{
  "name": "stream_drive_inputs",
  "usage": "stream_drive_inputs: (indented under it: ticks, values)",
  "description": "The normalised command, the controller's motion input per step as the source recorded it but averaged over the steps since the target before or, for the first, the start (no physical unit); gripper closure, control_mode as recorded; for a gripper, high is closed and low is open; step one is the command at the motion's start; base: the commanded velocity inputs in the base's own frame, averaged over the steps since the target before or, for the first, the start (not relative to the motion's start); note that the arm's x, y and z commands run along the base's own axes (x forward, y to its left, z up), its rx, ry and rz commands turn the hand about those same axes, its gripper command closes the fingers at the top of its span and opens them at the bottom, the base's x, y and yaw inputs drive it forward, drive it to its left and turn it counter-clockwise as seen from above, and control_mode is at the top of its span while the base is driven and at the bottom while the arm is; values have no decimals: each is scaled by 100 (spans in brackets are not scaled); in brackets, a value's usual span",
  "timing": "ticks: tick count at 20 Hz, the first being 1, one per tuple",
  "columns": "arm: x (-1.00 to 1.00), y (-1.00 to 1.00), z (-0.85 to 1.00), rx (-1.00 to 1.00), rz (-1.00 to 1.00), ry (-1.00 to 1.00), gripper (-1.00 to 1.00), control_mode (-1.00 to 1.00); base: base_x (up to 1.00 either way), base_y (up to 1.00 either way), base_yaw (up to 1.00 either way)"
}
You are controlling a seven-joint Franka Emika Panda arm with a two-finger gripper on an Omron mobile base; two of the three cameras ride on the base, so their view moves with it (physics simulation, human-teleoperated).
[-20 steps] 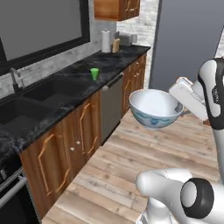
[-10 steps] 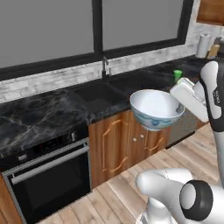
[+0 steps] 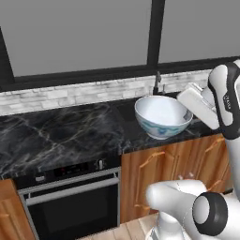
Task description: Pick the cup and bowl from the counter and place them on the counter next to the sink.
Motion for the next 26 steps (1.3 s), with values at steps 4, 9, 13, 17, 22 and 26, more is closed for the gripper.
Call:
stream_drive_inputs:
  ticks: [4,9,13,17,22,26]
  values:
    - [0,0,0,0,0,0,100,100,67,-55,29]
    - [0,0,0,0,0,0,100,100,94,-41,19]
    - [0,0,0,0,0,0,100,100,78,3,0]
    - [0,0,0,0,0,0,100,100,5,0,0]
    - [0,0,0,0,0,0,100,100,0,0,0]
    - [0,8,0,0,0,0,100,-100,0,1,0]
